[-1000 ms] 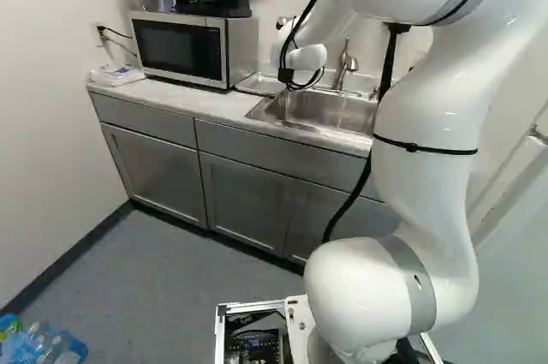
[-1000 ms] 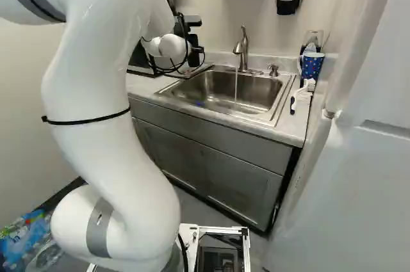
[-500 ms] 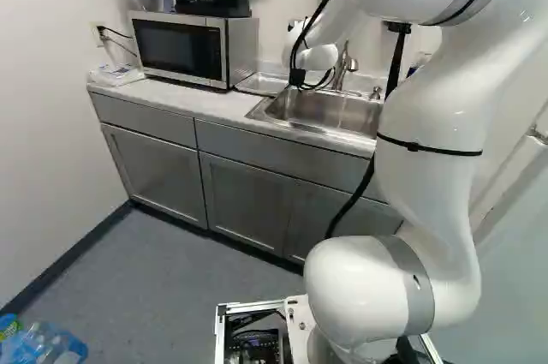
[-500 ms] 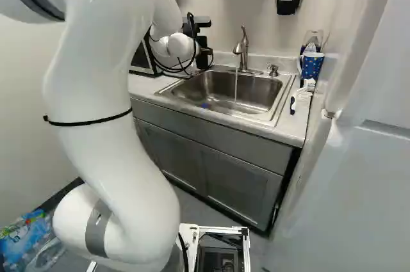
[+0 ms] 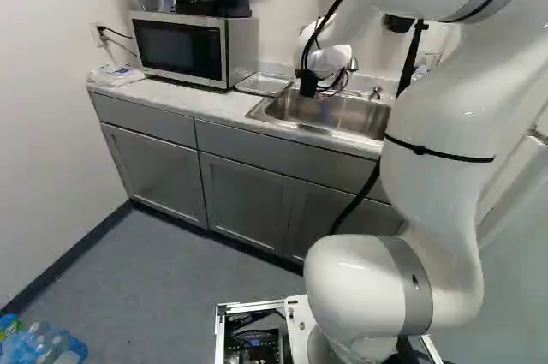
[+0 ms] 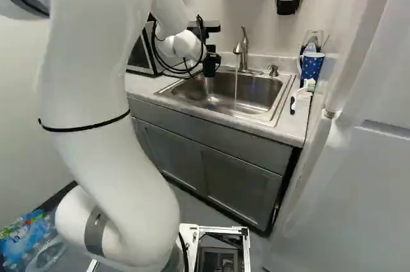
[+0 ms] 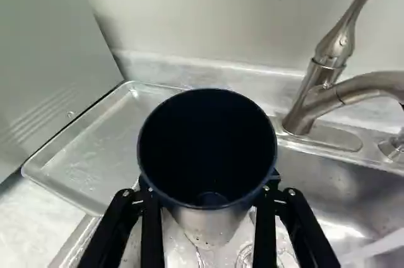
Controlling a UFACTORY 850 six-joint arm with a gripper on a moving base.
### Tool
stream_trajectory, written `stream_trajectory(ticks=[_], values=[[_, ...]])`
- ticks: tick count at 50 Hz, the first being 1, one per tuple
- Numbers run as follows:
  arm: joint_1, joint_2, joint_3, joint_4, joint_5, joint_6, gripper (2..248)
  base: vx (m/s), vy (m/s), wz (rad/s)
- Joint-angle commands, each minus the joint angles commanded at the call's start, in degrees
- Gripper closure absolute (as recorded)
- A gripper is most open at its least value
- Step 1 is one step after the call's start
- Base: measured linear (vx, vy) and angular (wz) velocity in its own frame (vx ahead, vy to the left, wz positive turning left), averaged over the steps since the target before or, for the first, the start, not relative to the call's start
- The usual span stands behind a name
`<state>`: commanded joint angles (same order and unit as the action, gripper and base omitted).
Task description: Rinse the cup and place it in the tray
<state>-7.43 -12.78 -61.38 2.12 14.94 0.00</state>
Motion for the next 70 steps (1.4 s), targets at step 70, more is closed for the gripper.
stream_trajectory(ticks=[70], values=[[-3.0,2.6,4.9,0.0,-6.0,0.0,125,0.000,0.000,0.000]])
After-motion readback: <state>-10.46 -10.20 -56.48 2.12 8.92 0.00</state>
